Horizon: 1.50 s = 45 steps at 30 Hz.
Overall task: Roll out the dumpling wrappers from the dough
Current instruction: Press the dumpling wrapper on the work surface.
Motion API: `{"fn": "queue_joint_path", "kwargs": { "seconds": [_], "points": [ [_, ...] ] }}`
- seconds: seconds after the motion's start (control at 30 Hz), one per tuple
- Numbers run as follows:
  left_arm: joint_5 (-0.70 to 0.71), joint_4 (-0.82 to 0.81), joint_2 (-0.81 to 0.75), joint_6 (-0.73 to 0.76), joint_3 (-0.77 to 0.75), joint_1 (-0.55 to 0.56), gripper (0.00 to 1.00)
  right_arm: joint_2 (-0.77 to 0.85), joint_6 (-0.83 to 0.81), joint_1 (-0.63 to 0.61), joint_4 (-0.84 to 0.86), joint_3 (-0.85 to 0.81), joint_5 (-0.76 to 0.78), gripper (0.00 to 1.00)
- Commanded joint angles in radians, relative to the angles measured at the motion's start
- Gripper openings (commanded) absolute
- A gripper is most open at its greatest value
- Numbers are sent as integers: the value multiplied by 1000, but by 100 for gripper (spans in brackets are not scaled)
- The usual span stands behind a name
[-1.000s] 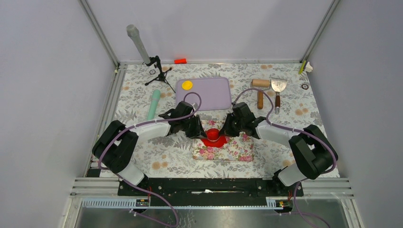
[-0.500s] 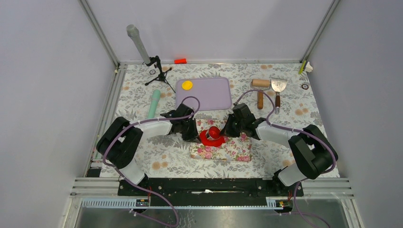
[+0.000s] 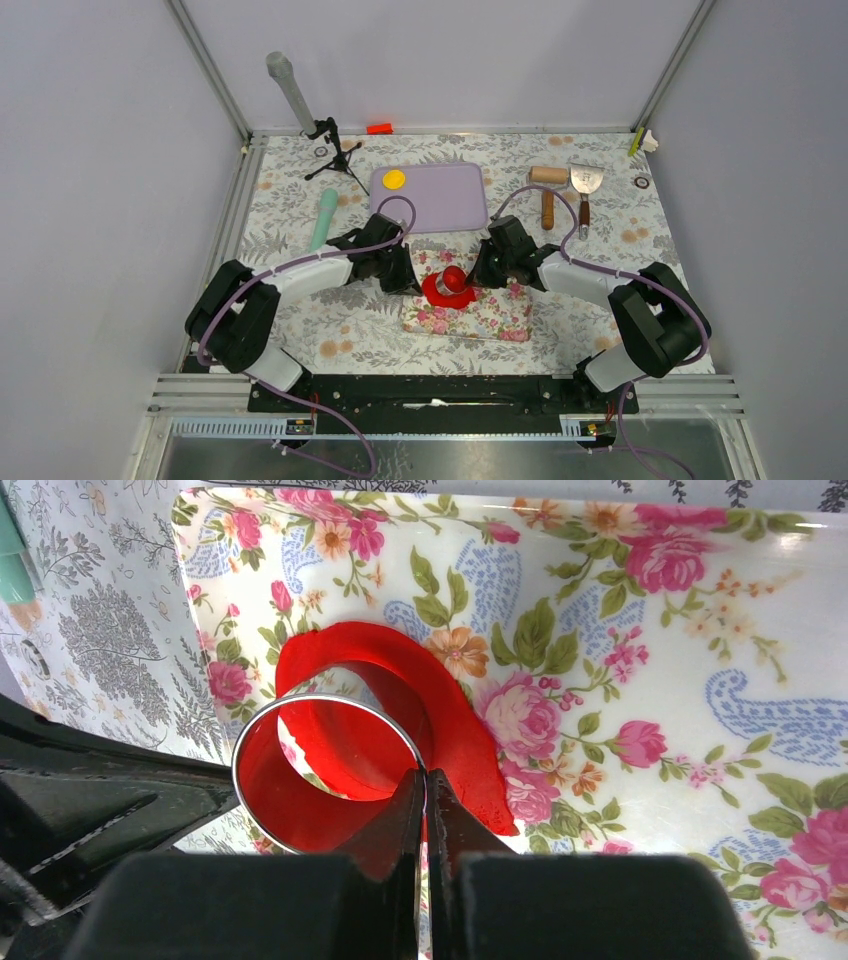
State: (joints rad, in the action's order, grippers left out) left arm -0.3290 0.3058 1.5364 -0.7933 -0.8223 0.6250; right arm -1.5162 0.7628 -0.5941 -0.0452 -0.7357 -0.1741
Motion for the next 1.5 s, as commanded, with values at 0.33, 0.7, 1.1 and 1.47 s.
{"fn": "queue_joint_path", "kwargs": {
  "seconds": [0.33, 0.7, 1.1, 1.47],
  "points": [
    [-11, -9, -113, 5, -85, -3, 25, 16, -25, -11, -37, -29, 19, 0],
    [-61, -39, -6, 24, -180, 22, 28, -2, -20, -19, -33, -37, 16, 0],
    [-70, -5, 135, 47, -232, 31, 19, -17, -19, -25, -30, -48, 10, 0],
    [-39, 12, 172, 52, -225, 31, 4, -24, -17, -27, -28, -51, 8, 0]
  ]
}}
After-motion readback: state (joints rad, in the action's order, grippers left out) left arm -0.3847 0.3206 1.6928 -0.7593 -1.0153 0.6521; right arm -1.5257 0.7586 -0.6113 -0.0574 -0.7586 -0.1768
